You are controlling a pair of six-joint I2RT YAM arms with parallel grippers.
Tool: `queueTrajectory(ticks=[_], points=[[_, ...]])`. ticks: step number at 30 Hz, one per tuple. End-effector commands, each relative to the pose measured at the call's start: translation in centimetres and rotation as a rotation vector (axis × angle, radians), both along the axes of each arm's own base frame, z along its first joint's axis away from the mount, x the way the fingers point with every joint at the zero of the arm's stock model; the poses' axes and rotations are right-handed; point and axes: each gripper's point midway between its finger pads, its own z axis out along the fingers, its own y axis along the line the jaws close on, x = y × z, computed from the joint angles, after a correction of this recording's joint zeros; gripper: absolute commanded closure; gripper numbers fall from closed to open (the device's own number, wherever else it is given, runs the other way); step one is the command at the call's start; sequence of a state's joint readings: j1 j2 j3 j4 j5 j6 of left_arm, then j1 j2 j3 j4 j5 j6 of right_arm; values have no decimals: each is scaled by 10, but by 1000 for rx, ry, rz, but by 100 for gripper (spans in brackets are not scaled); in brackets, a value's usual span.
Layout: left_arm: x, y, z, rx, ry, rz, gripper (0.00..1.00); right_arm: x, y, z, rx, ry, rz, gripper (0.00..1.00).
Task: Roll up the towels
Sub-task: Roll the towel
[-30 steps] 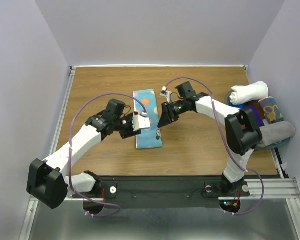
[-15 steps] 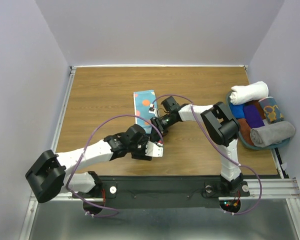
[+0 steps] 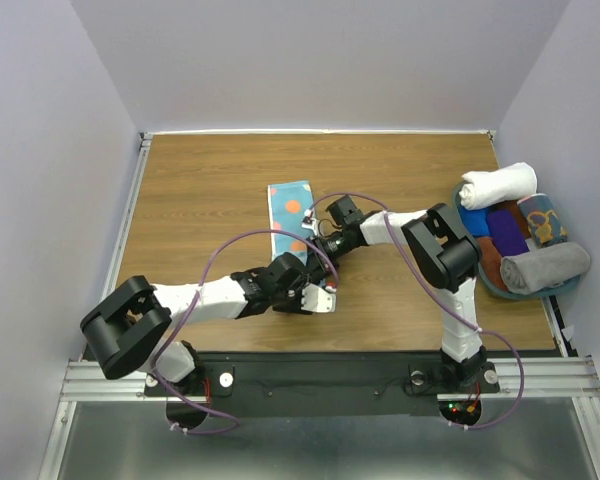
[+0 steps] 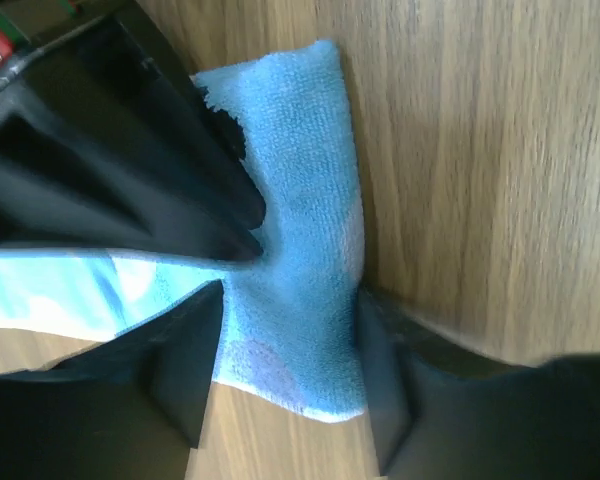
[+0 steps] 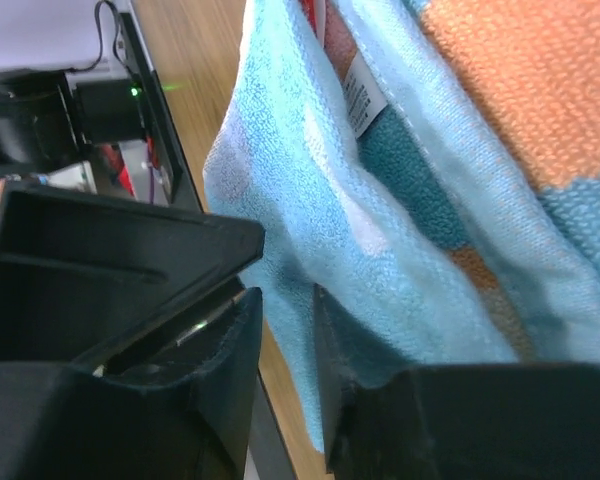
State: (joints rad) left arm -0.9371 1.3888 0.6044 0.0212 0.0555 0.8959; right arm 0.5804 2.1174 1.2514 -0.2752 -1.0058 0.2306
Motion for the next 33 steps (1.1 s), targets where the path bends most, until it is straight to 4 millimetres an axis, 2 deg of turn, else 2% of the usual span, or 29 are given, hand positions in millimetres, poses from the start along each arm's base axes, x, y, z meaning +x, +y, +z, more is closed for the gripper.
queueTrajectory(ticks=[1,2,4,7,9,11,12,13,14,15,17,18,19,21,22,24,25,26,28,29,30,32,33], points=[[-7,4,-13,45,30,-21,41,-8,-11,-14,-38,23,-13,83],[-13,7,-18,71,63,-33,49,-8,-11,-13,-35,25,-13,93],[-23,6,-20,78,122,-56,57,-9,-11,-9,-25,26,-10,99],[-35,6,-21,91,197,-76,74,-5,-9,3,-6,-16,-8,99],[-42,6,-18,97,238,-84,79,6,-11,19,5,-87,-28,94],[-52,4,-15,85,295,-94,84,21,-19,31,-6,-163,-69,84],[-53,-1,-9,71,312,-99,86,34,-29,51,8,-230,-104,66],[-64,1,-8,81,369,-114,87,41,-36,60,11,-266,-123,56],[-67,1,-7,80,397,-112,87,46,-45,67,11,-302,-134,39],[-68,-1,-2,78,421,-112,87,60,-62,90,25,-372,-183,33],[-72,-6,3,64,476,-128,87,72,-92,103,-1,-453,-240,22],[-74,-3,3,75,511,-121,86,73,-101,124,6,-526,-262,18],[-75,-4,6,52,561,-118,86,75,-111,134,-11,-578,-285,16],[-71,-3,8,57,638,-107,86,67,-125,144,-34,-672,-264,12],[-75,-6,10,37,697,-117,85,58,-129,166,-18,-754,-258,12],[-67,-1,4,39,791,-80,85,45,-136,178,-19,-819,-230,12],[-65,-4,12,23,840,-95,85,36,-138,188,-7,-855,-217,12],[-60,0,3,33,903,-65,84,30,-140,191,-4,-867,-196,12],[-55,1,6,38,975,-56,84,10,-145,185,-16,-865,-114,14],[-55,1,-3,44,1028,-56,84,-7,-148,182,-19,-821,-70,16],[-43,-1,0,21,1036,-46,83,-16,-147,178,-20,-842,6,16],[-43,-1,-1,17,1100,-37,83,-27,-148,169,-74,-825,78,20],[-43,1,-9,26,1141,-26,83,-35,-149,165,-96,-806,119,24]])
